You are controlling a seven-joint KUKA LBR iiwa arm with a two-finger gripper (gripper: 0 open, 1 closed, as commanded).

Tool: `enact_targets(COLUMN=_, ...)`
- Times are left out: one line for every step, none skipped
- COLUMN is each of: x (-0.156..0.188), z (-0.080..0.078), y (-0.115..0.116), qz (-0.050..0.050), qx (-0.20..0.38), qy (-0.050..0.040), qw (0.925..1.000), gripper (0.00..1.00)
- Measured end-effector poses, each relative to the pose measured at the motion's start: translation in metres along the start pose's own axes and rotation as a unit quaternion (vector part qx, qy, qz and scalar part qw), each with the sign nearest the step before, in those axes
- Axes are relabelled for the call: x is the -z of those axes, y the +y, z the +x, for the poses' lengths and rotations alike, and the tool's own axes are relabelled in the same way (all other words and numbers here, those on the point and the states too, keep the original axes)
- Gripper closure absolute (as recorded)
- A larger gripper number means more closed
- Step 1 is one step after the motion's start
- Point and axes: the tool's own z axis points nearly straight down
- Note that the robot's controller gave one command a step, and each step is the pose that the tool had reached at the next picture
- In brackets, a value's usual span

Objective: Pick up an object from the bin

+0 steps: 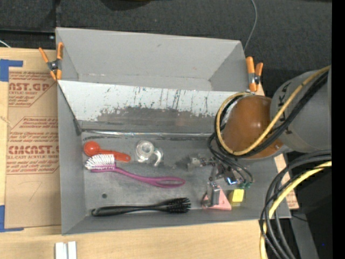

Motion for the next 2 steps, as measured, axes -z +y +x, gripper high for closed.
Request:
enact_targets(x=-0.005, z=-0.03, y=0.071, qz=-0.002, qx=-0.103, qy=0.0008, qw=0.9947, gripper=0.0)
enact_targets(x=-0.005, z=-0.052, y=0.163, qz=-0.002, qx=-0.107, qy=0.0004, qw=0.9943, gripper=1.0)
